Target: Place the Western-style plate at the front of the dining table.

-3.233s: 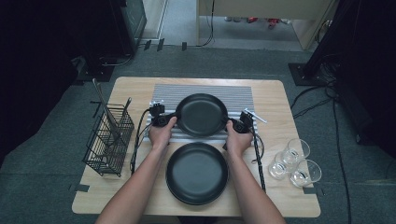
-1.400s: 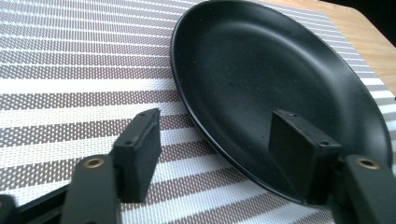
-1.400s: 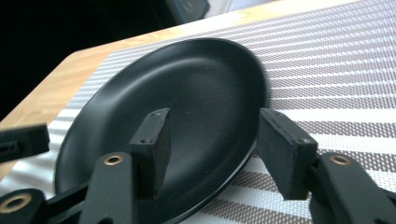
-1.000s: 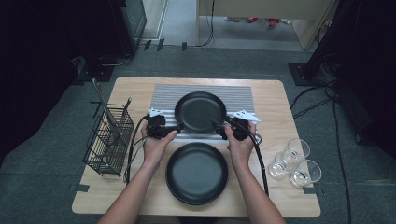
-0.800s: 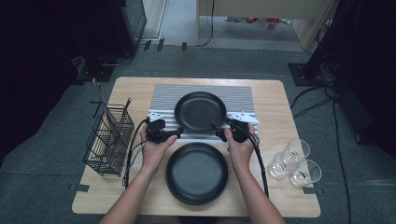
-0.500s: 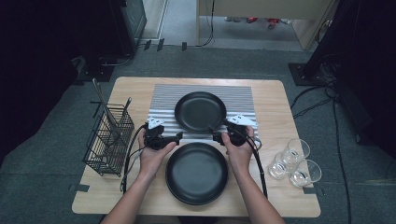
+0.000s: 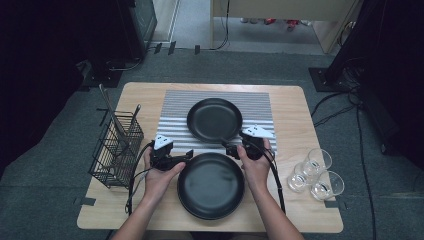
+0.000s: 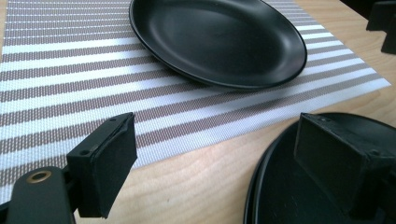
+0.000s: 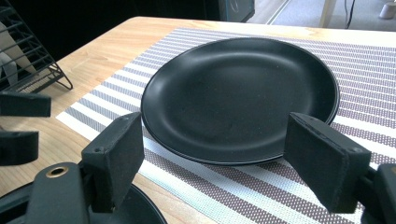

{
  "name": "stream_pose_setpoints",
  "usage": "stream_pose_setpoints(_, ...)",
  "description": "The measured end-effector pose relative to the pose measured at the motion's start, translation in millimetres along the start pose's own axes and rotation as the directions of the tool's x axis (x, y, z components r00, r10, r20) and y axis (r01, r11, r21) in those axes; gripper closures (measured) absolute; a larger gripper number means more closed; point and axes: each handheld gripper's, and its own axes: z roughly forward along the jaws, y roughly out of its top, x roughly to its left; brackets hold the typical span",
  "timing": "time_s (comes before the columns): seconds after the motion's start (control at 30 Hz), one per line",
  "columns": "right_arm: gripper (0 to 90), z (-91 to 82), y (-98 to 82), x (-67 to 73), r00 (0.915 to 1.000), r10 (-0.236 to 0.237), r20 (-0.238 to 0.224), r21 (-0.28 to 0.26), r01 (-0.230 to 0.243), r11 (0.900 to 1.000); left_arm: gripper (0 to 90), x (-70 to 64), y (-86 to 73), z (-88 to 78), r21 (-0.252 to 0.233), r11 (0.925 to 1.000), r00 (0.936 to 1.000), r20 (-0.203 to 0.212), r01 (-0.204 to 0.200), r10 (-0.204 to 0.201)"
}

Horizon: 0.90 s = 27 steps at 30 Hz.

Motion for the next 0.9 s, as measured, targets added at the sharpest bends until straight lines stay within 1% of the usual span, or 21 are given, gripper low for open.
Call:
stream_pose_setpoints(0.07,20.1,-1.3,-0.1,1.0,1.0,-0.003,-0.002,-0.002,0.003,1.0,12.6,1.1,-3.7,-2.5,0.003,1.0,1.0,0.003,0.005,-0.005)
stream_pose_setpoints(0.2,19.5,-3.5,-0.9,3.6,1.0,-0.003,-0.008,-0.003,0.003,1.0,12.1,3.4,-10.1,-6.3,0.006,0.9999,0.9999,-0.002,0.013,-0.013)
stream_pose_setpoints(0.43,18.2,-6.4,-2.4,8.5,0.9997,-0.008,-0.022,-0.001,0.008,1.0,11.3,3.3,-20.8,-12.1,0.016,0.9999,1.0,-0.006,0.006,-0.006)
stream_pose_setpoints(0.5,18.3,-6.7,-2.6,9.4,0.9997,-0.006,-0.023,-0.001,0.006,1.0,11.1,2.2,-23.8,-15.4,0.018,0.9998,0.9998,-0.015,-0.009,0.01)
stream_pose_setpoints(0.63,18.3,-8.5,-2.5,12.6,0.9993,-0.005,-0.036,-0.008,0.004,1.0,10.9,2.5,-29.7,-19.7,0.027,0.9995,0.9996,-0.019,-0.018,0.019)
stream_pose_setpoints(0.8,18.3,-9.7,-1.4,16.7,0.9988,-0.005,-0.048,-0.013,0.004,1.0,10.8,6.0,-37.1,-26.2,0.032,0.9994,0.9997,-0.023,-0.012,0.013)
stream_pose_setpoints(0.9,18.5,-10.2,-0.3,19.4,0.9986,-0.005,-0.053,-0.016,0.004,1.0,10.8,8.0,-42.1,-30.4,0.034,0.9993,0.9994,-0.032,-0.014,0.015)
